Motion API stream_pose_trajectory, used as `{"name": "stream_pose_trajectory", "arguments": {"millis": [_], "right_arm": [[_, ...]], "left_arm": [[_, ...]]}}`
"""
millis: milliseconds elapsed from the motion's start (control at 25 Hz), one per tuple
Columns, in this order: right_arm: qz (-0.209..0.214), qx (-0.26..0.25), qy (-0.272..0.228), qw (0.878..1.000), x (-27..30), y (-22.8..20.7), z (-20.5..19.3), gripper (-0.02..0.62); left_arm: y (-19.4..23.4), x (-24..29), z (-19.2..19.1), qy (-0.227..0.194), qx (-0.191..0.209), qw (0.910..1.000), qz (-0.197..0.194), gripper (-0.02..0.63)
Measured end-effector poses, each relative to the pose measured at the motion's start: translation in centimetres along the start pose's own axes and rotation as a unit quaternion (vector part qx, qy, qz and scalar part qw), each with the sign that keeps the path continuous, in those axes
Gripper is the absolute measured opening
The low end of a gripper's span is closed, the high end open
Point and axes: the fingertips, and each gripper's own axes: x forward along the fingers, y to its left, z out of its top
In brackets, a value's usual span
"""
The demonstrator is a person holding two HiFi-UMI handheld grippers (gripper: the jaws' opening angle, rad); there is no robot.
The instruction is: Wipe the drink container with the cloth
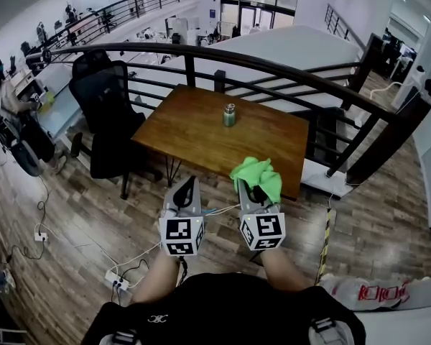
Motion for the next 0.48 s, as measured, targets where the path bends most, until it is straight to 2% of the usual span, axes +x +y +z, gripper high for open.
{"name": "stream_pose_trajectory", "arguments": {"millis": [480], "right_arm": [[-0.022, -0.012, -0.012, 1.0, -0.4, 5.1, 0.4, 0.067]], "left_arm": [[3.7, -2.7, -0.7, -0.004, -0.009, 0.9995, -0.03, 0.052]]}}
